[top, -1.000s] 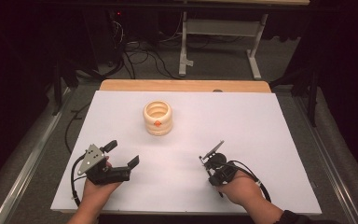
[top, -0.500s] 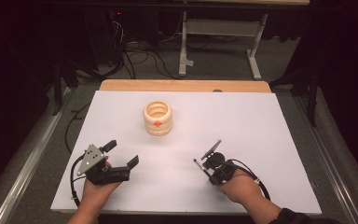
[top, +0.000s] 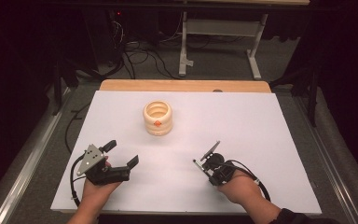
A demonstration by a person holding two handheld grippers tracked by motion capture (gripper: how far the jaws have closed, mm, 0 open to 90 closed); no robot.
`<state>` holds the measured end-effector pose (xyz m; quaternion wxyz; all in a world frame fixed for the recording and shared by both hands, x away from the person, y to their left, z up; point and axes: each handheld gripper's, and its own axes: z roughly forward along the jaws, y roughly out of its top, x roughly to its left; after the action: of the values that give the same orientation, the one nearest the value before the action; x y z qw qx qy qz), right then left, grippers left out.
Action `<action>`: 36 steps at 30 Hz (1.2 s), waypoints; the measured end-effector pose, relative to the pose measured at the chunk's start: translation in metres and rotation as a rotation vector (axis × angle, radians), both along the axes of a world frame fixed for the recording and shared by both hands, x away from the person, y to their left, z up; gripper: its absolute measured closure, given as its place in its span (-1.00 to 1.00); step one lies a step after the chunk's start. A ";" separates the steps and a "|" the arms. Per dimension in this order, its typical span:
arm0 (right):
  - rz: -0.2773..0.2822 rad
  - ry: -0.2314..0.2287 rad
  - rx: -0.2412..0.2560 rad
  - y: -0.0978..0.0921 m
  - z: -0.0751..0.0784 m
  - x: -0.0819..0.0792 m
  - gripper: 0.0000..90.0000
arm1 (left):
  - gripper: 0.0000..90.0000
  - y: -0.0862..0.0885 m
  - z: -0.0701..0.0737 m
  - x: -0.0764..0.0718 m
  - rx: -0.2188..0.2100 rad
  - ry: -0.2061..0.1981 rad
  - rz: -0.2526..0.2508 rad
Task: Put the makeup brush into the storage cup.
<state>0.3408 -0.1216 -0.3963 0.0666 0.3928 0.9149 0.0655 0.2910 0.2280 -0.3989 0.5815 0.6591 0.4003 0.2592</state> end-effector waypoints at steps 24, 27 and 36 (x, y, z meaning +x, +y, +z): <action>-0.082 -0.046 -0.001 -0.040 0.011 0.015 0.91 | -0.98 0.000 -0.001 0.000 0.006 0.008 0.002; -0.104 -0.054 -0.002 -0.049 0.011 0.018 0.91 | -0.98 0.000 -0.001 0.000 -0.002 0.008 0.004; -0.154 -0.072 -0.005 -0.073 0.013 0.025 0.91 | -0.97 0.001 -0.001 0.000 -0.001 0.018 0.001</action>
<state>0.3661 -0.1945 -0.3829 0.1053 0.4593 0.8791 0.0722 0.2914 0.2288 -0.3995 0.5783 0.6607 0.4060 0.2534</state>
